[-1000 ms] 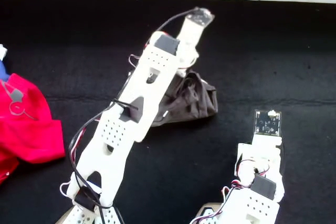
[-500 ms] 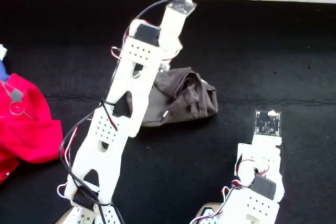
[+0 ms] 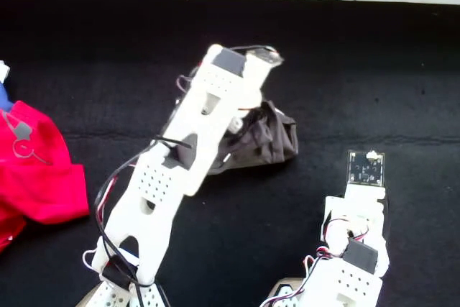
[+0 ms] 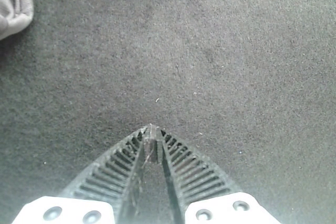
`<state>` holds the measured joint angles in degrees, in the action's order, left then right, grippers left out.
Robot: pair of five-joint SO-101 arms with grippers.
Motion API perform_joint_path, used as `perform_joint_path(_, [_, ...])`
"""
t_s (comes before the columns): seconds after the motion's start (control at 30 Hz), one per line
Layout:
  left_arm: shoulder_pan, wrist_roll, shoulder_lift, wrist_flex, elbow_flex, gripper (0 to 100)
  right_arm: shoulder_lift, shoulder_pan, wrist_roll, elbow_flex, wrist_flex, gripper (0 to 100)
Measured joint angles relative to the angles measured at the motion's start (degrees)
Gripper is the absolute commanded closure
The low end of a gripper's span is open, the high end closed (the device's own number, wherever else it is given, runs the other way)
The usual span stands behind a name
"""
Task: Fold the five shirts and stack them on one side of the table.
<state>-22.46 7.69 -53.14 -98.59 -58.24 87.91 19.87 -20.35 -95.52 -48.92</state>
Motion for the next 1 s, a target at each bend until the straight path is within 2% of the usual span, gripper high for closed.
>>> perform_joint_path(0.27, [-0.4,-0.3,0.0,19.7,0.4,99,0.0,0.0,0.0,0.0,0.0,99.2])
perform_joint_path(0.43, [2.3,-0.3,0.0,33.9,0.4,99,0.0,0.0,0.0,0.0,0.0,99.2])
perform_joint_path(0.53, [3.5,-0.3,0.0,38.3,0.4,99,0.0,0.0,0.0,0.0,0.0,99.2])
perform_joint_path(0.63, [4.0,-0.3,0.0,38.8,0.4,99,0.0,0.0,0.0,0.0,0.0,99.2])
perform_joint_path(0.7, [4.1,-0.3,0.0,36.3,0.2,99,0.0,0.0,0.0,0.0,0.0,99.2])
perform_joint_path(0.9, [3.3,-0.2,1.4,20.3,-1.2,99,0.0,0.0,0.0,0.0,0.0,99.2])
perform_joint_path(1.0, [1.1,-0.1,1.4,16.2,-1.2,99,0.0,0.0,0.0,0.0,0.0,99.2])
